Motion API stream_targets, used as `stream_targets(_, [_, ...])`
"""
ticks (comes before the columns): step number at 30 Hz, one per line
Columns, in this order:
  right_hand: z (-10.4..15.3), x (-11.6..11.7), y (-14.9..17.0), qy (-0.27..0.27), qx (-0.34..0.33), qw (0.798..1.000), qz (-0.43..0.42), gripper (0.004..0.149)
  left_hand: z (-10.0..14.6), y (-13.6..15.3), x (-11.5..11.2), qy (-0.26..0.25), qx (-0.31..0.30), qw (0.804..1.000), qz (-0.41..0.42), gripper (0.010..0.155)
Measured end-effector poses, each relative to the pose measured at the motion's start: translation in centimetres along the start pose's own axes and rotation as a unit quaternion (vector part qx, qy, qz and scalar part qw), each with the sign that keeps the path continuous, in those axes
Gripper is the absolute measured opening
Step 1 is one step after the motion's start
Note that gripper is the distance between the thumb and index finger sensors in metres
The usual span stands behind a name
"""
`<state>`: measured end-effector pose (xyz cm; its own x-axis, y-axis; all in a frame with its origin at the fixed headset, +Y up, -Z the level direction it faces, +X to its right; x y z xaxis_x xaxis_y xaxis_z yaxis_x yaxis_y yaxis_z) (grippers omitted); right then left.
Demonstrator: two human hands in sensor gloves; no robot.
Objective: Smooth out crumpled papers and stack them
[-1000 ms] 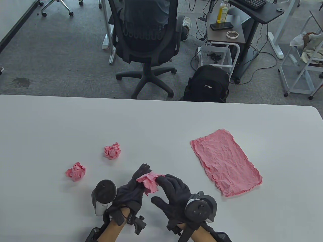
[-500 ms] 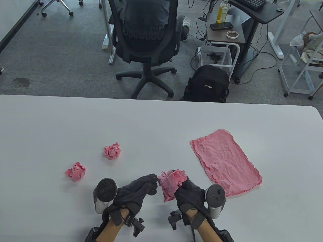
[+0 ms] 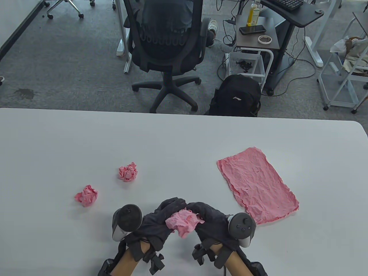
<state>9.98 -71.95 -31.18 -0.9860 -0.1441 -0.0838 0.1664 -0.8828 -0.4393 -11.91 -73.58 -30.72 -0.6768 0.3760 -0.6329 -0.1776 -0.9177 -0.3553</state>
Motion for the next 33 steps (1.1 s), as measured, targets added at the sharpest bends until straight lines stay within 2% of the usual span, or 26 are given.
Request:
stream_targets(2, [-0.2, -0.2, 0.3, 0.000, 0.013, 1.000, -0.017, 0.044, 0.0, 0.2, 0.1, 0.009, -0.012, 0.999, 0.036, 0.059])
stream_targets(6, [-0.4, -1.1, 0.5, 0.014, 0.021, 1.000, -0.019, 0.039, -0.4, 0.9, -1.3, 0.135, -0.002, 0.988, 0.082, 0.064])
stream_targets(9, [-0.6, -1.5, 0.4, 0.023, 0.018, 0.999, -0.022, 0.037, -0.5, 1.6, -1.9, 0.158, -0.013, 0.975, 0.153, 0.067])
stream_targets(12, [-0.7, -2.3, 0.3, 0.053, 0.007, 0.998, -0.044, 0.036, -0.4, 2.2, -1.4, 0.134, -0.012, 0.974, 0.185, 0.068])
stream_targets(15, [-0.9, -2.3, 0.1, 0.035, -0.001, 0.995, -0.089, 0.035, -0.2, 2.5, -0.5, 0.114, -0.026, 0.974, 0.194, 0.080])
stream_targets(19, [-0.9, -1.8, -0.6, -0.008, -0.024, 0.995, -0.095, 0.032, 0.1, 3.1, 0.2, 0.080, -0.028, 0.968, 0.236, 0.061])
stream_targets(21, [-0.9, -1.2, -1.3, -0.052, -0.045, 0.994, -0.081, 0.031, 0.8, 3.8, 1.3, 0.010, -0.013, 0.969, 0.246, 0.058])
stream_targets(24, [-0.4, -0.2, -2.1, -0.136, -0.090, 0.985, 0.048, 0.031, 2.1, 4.4, 3.4, -0.065, -0.002, 0.967, 0.244, 0.056])
stream_targets(27, [-0.2, 0.2, -2.3, -0.137, -0.143, 0.960, 0.195, 0.032, 2.9, 4.0, 4.6, -0.097, -0.029, 0.965, 0.241, 0.054])
stream_targets(29, [0.0, 0.4, -1.9, -0.143, -0.171, 0.933, 0.284, 0.034, 3.3, 3.4, 5.5, -0.117, -0.040, 0.966, 0.227, 0.052])
stream_targets(33, [-0.1, 0.5, -0.7, -0.165, -0.133, 0.927, 0.308, 0.045, 4.1, 2.5, 6.4, -0.149, -0.055, 0.970, 0.186, 0.049])
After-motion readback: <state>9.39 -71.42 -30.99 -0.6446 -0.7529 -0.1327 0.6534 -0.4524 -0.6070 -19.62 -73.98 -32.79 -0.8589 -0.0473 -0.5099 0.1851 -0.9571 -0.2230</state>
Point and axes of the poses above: the tracker on the back of each hand, its own y axis roughly to the little-finger side, its own z axis roughly from the fingertips to the wrist, x = y × z, the point moved 4 cm from there along -z, roughly from the wrist to the fingertips, and after that the axes turned 15 degrees about y, right-handed, at the moved point
